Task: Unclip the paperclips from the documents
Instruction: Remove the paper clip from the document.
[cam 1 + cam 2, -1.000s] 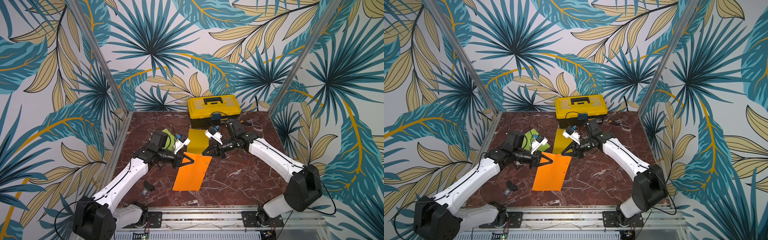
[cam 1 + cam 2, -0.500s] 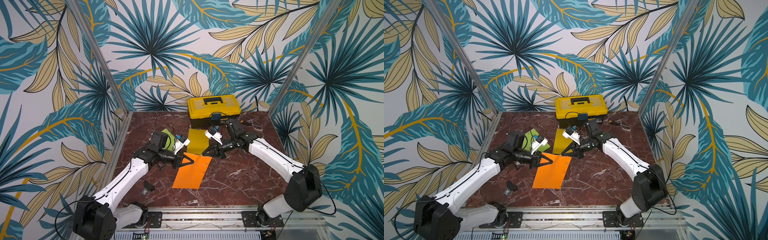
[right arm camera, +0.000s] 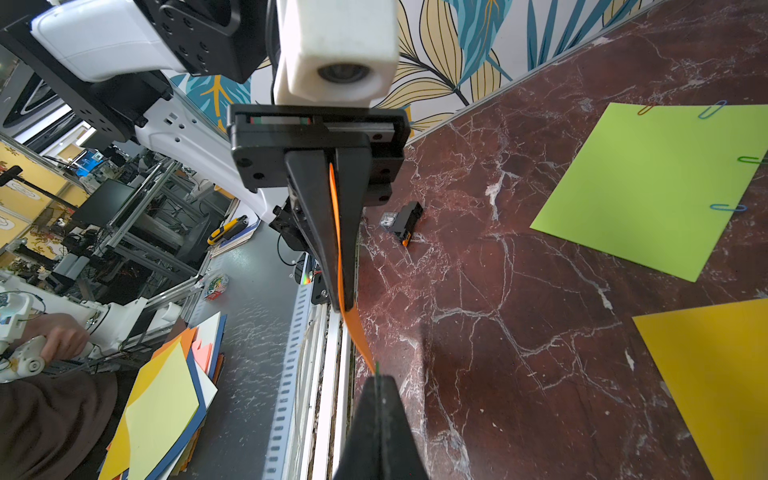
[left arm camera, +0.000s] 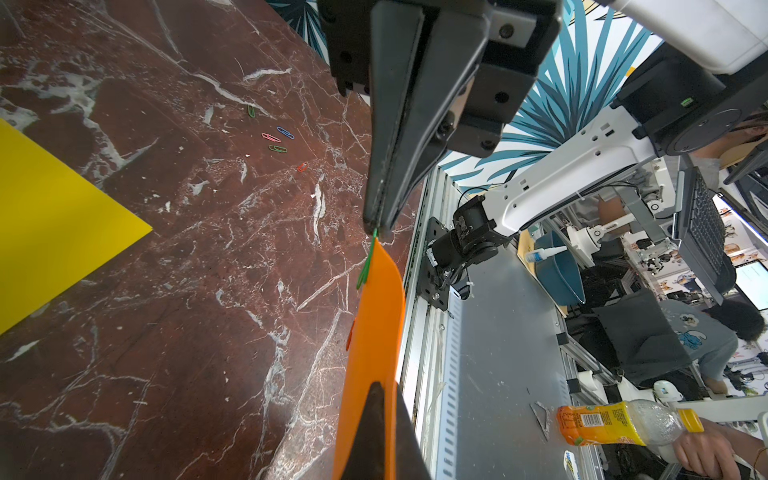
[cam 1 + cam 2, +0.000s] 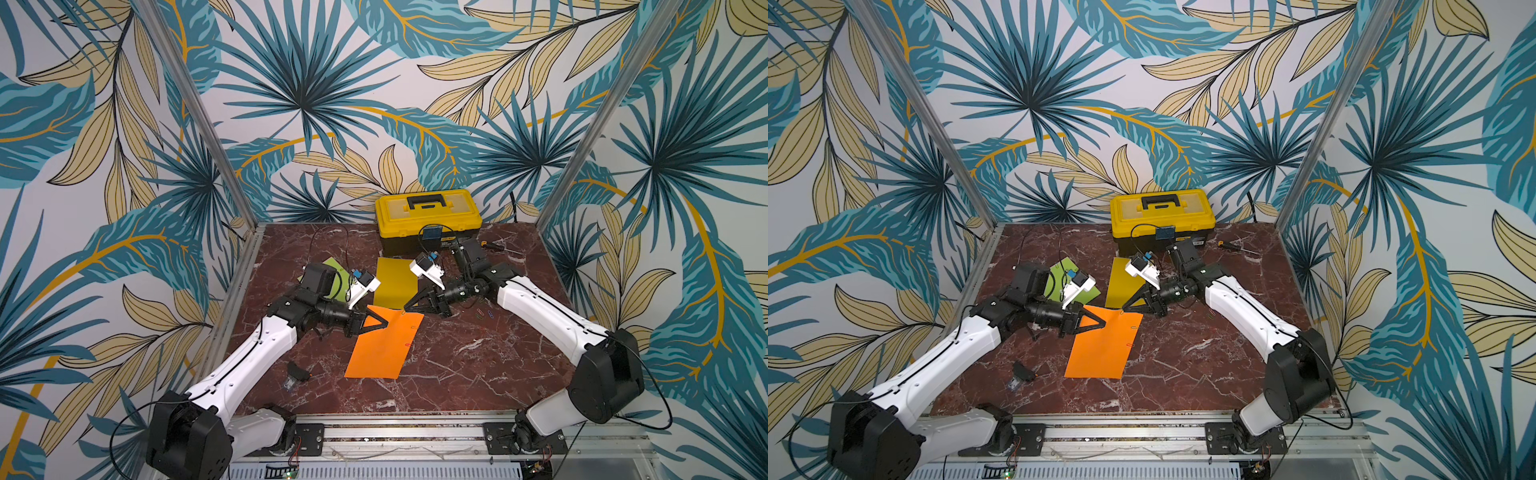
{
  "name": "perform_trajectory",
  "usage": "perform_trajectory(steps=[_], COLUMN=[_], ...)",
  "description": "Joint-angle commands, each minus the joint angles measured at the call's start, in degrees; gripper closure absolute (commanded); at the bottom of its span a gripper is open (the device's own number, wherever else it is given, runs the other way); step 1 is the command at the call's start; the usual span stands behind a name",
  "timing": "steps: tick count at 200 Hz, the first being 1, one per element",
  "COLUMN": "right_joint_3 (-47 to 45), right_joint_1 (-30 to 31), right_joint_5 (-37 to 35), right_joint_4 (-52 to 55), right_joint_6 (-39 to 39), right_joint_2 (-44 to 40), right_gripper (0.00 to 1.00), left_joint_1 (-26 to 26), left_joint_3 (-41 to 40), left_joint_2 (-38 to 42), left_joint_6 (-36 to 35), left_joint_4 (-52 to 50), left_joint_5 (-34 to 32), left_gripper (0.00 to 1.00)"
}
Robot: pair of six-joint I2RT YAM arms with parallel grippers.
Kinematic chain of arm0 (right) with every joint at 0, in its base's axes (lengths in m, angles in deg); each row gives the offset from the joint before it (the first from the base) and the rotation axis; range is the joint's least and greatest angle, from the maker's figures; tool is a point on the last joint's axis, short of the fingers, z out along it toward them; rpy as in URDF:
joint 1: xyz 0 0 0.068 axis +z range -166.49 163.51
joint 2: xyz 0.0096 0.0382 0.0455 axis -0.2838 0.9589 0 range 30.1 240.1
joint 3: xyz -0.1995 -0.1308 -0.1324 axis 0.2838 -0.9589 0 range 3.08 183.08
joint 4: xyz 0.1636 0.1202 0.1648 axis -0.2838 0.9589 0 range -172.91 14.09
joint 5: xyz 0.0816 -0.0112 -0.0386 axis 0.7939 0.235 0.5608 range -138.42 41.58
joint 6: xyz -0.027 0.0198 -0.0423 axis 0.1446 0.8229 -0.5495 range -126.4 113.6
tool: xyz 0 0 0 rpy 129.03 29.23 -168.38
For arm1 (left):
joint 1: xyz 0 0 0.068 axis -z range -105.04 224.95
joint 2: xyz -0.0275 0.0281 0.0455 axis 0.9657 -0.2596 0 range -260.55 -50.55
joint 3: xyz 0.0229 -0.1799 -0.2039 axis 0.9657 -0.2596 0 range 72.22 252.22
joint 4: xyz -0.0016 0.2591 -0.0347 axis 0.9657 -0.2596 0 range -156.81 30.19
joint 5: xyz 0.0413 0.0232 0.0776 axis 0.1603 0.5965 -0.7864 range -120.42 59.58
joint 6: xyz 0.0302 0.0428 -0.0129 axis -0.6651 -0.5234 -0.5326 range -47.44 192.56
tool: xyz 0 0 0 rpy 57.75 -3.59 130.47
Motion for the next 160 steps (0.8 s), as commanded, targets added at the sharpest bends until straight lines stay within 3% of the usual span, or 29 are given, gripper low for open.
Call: perform_trajectory(steps=[1, 160], right_joint_3=[-0.5, -1.2], right_joint_1=[-0.4, -1.8], right_joint_5=[-0.5, -1.9], right_joint_4=[1.2, -2.6], right_joint_6=[-0.5, 3.0], right_joint_2=[-1.4, -2.0], right_gripper=[1.00, 1.00], left_joint_1=[-0.3, -0.3], left_joint_3=[-0.9, -0.7], left_joint_2=[-0.1, 0.1], left_joint_6=[-0.9, -1.0], left_joint_4=[-1.0, -1.2], left_joint_5=[0.3, -0.6], left_gripper=[1.00, 1.00])
